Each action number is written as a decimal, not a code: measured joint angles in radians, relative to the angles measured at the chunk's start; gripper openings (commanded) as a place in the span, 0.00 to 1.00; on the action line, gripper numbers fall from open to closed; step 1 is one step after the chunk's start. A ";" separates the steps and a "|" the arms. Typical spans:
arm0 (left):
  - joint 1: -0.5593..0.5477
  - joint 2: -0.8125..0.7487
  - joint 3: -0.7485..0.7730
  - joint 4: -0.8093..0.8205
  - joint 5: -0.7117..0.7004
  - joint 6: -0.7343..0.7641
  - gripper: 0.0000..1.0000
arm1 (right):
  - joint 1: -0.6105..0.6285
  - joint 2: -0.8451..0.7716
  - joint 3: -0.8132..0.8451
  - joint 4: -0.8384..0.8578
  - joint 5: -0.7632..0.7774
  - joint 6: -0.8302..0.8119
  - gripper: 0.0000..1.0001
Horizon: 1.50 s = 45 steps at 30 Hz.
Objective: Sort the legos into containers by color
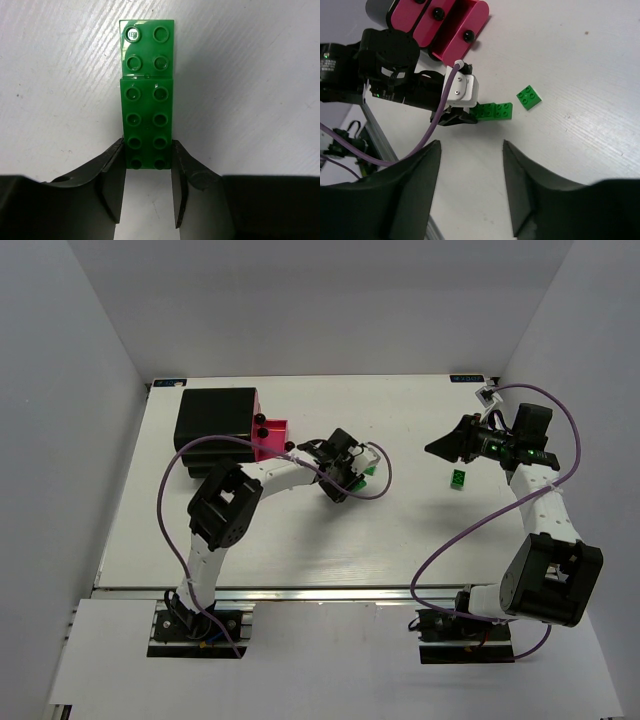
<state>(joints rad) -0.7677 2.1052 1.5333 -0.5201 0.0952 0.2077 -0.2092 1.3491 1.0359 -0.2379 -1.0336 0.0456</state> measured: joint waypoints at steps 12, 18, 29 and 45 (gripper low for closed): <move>0.002 -0.174 -0.151 0.069 0.102 -0.105 0.20 | 0.002 0.021 0.009 -0.023 -0.093 -0.029 0.89; 0.014 -0.433 -0.284 0.172 0.211 -0.220 0.20 | 0.022 0.055 0.024 -0.069 -0.199 -0.106 0.89; 0.033 -0.684 -0.449 0.299 0.526 -0.434 0.20 | 0.182 0.081 0.096 -0.821 -0.410 -1.260 0.87; 0.018 -0.805 -0.546 0.133 0.189 -0.258 0.16 | 0.432 0.082 -0.006 -0.213 -0.133 -0.200 0.70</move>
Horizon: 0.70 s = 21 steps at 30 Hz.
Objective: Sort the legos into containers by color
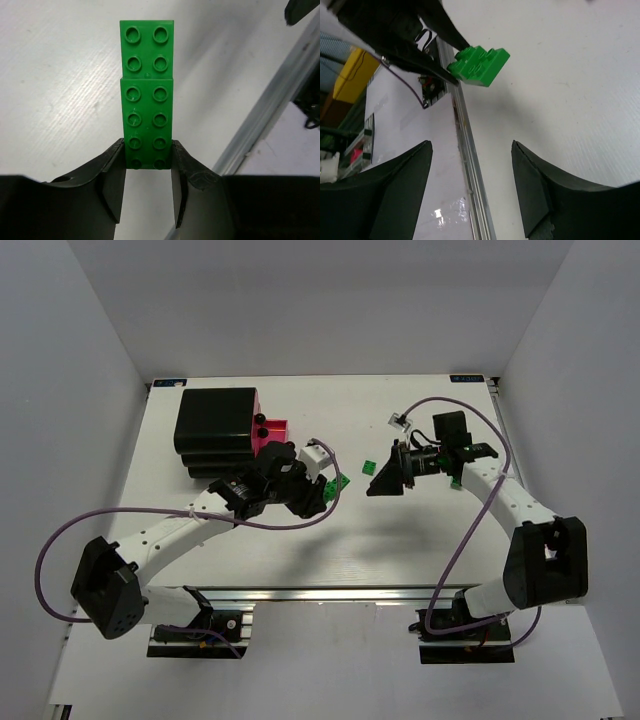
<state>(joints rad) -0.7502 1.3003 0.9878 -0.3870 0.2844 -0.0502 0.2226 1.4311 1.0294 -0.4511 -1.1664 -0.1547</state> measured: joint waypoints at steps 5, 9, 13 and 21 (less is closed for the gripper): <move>-0.011 0.024 0.010 -0.003 -0.050 0.061 0.16 | 0.036 0.062 0.079 0.060 0.070 0.163 0.72; -0.026 0.074 0.030 -0.007 -0.065 0.090 0.16 | 0.057 0.152 0.136 0.066 0.095 0.216 0.72; -0.039 0.093 0.038 -0.017 -0.077 0.106 0.16 | 0.076 0.213 0.160 0.058 0.116 0.240 0.70; -0.051 0.093 0.047 -0.017 -0.094 0.119 0.16 | 0.093 0.268 0.186 0.048 0.124 0.253 0.61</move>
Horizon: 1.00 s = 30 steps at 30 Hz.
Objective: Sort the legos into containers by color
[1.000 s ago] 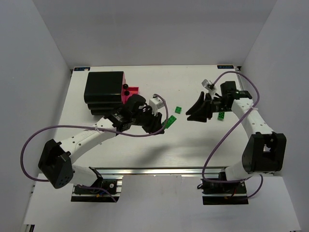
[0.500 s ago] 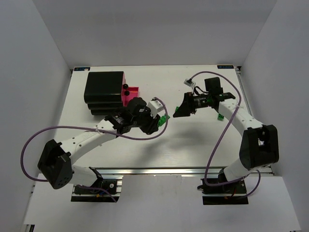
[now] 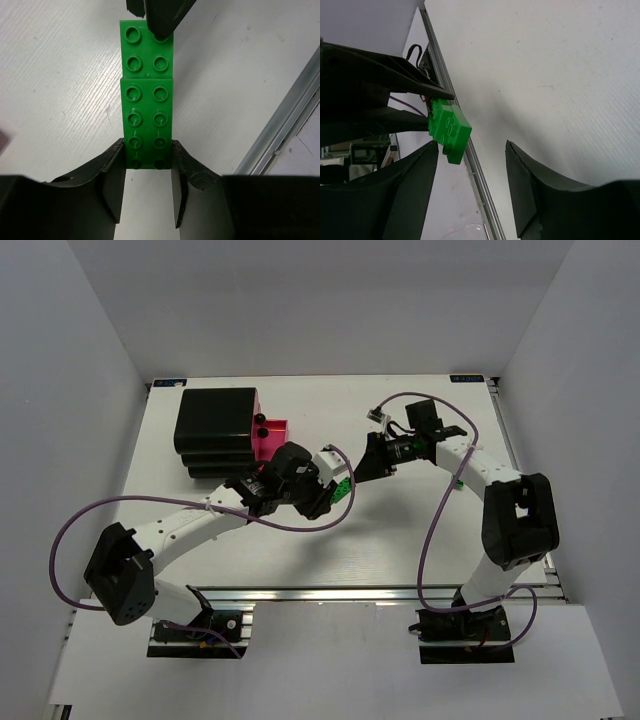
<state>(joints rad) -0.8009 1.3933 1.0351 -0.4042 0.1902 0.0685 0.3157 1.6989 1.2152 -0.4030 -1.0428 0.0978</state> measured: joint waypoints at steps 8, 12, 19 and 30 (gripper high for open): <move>0.000 0.001 0.013 0.000 0.000 0.002 0.16 | 0.020 0.021 0.023 -0.017 -0.029 0.000 0.51; -0.003 0.011 0.027 0.002 0.001 0.002 0.16 | 0.029 0.026 0.027 -0.021 -0.044 -0.001 0.44; -0.007 0.029 0.036 0.006 0.000 0.002 0.16 | 0.032 0.028 0.027 -0.031 -0.069 -0.005 0.00; -0.006 0.029 0.042 0.006 -0.027 0.002 0.16 | 0.031 0.029 0.027 -0.034 0.000 -0.018 0.00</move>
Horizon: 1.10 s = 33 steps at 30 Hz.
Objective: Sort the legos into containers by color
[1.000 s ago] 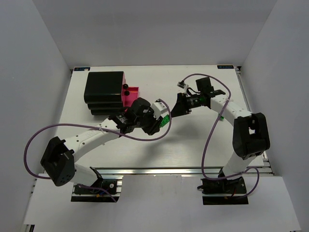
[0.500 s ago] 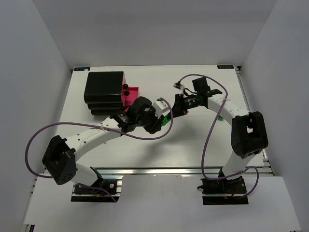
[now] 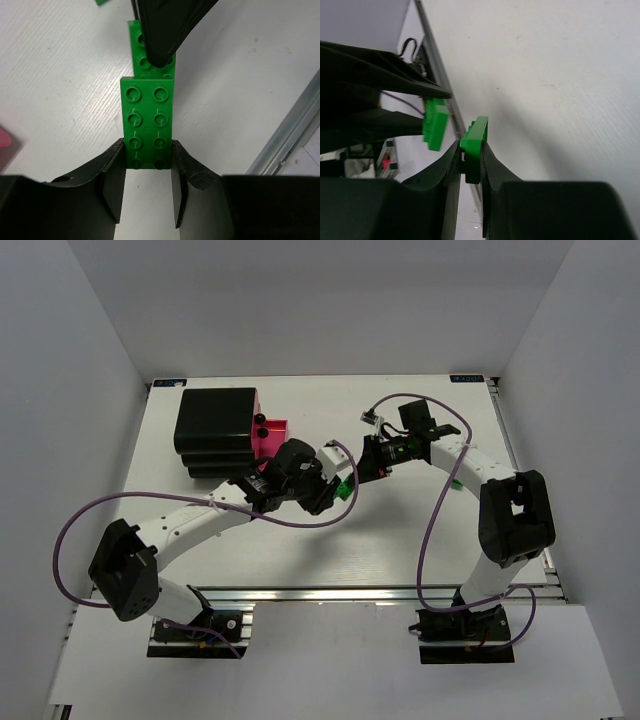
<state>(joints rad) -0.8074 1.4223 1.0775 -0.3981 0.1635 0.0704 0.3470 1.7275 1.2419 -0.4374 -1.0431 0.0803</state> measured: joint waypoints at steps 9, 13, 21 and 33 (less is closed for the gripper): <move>0.022 -0.004 0.003 -0.010 -0.277 -0.037 0.16 | -0.030 -0.079 -0.049 0.031 0.187 -0.013 0.00; 0.069 0.092 0.084 -0.045 -0.474 -0.079 0.17 | -0.051 -0.140 -0.069 0.052 0.204 -0.014 0.00; 0.172 0.420 0.335 -0.112 -0.761 -0.106 0.22 | -0.097 -0.187 -0.098 0.075 0.188 -0.017 0.00; 0.176 0.651 0.592 -0.243 -0.985 -0.099 0.54 | -0.142 -0.200 -0.113 0.079 0.130 -0.017 0.00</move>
<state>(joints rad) -0.6312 2.0735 1.6699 -0.6407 -0.8215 -0.0288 0.2054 1.5272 1.1294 -0.3580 -0.9127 0.0631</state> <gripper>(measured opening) 0.490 0.218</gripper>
